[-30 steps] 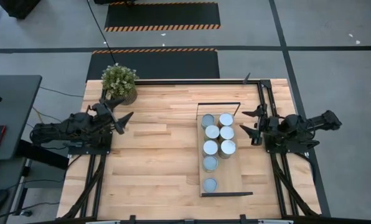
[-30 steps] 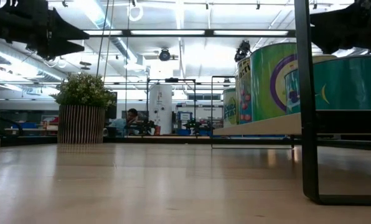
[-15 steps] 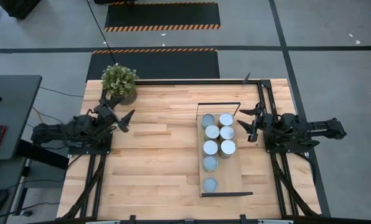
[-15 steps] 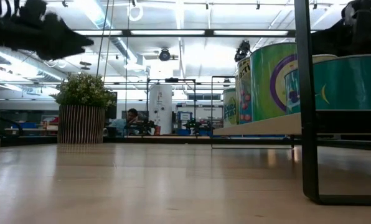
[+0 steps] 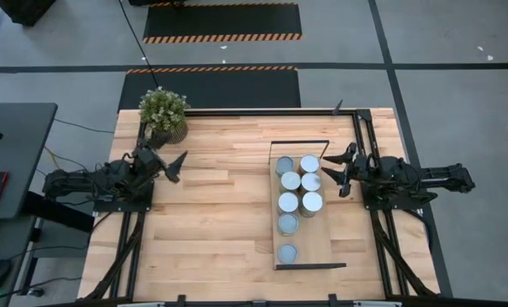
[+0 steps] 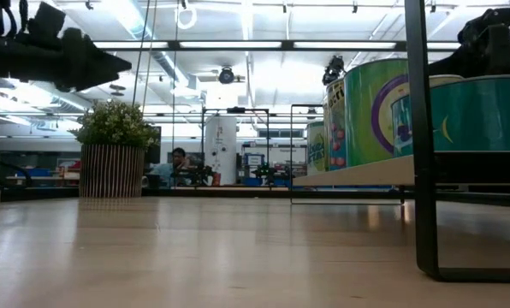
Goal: Pick and place cans onto a shelf
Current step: Return to Home Position
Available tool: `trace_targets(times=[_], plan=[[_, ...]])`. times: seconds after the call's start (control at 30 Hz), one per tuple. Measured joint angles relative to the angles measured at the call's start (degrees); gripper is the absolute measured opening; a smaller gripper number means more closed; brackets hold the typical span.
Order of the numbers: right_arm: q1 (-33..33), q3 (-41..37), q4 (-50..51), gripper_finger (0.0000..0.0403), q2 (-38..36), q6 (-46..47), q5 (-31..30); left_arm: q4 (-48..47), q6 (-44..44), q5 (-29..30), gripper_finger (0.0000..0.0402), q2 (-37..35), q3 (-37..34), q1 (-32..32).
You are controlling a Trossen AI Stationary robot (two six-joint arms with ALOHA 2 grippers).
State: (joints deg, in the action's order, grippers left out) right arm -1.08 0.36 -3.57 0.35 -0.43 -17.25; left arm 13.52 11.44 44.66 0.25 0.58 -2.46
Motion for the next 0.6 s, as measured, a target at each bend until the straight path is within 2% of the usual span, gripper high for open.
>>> trace_targets(times=[0.13,0.27,0.47,0.6], plan=[[0.2,0.0,-0.14,0.0185,0.01,-0.35,-1.77,-2.15,2.04,-11.51,0.0392,0.0,0.0,0.0],[0.63,0.0,-0.72,0.0185,0.01,-3.48,-8.19,-6.05,2.75,-20.78,0.0392,0.1,0.0,-0.04],[0.61,0.0,-3.79,0.0185,0.01,-3.76,-23.22,-9.25,5.12,-21.11,0.0392,0.11,0.0,0.02],[0.61,0.0,-4.78,0.0185,0.01,-3.71,-24.78,-9.22,5.38,-20.98,0.0392,0.11,0.0,0.02]])
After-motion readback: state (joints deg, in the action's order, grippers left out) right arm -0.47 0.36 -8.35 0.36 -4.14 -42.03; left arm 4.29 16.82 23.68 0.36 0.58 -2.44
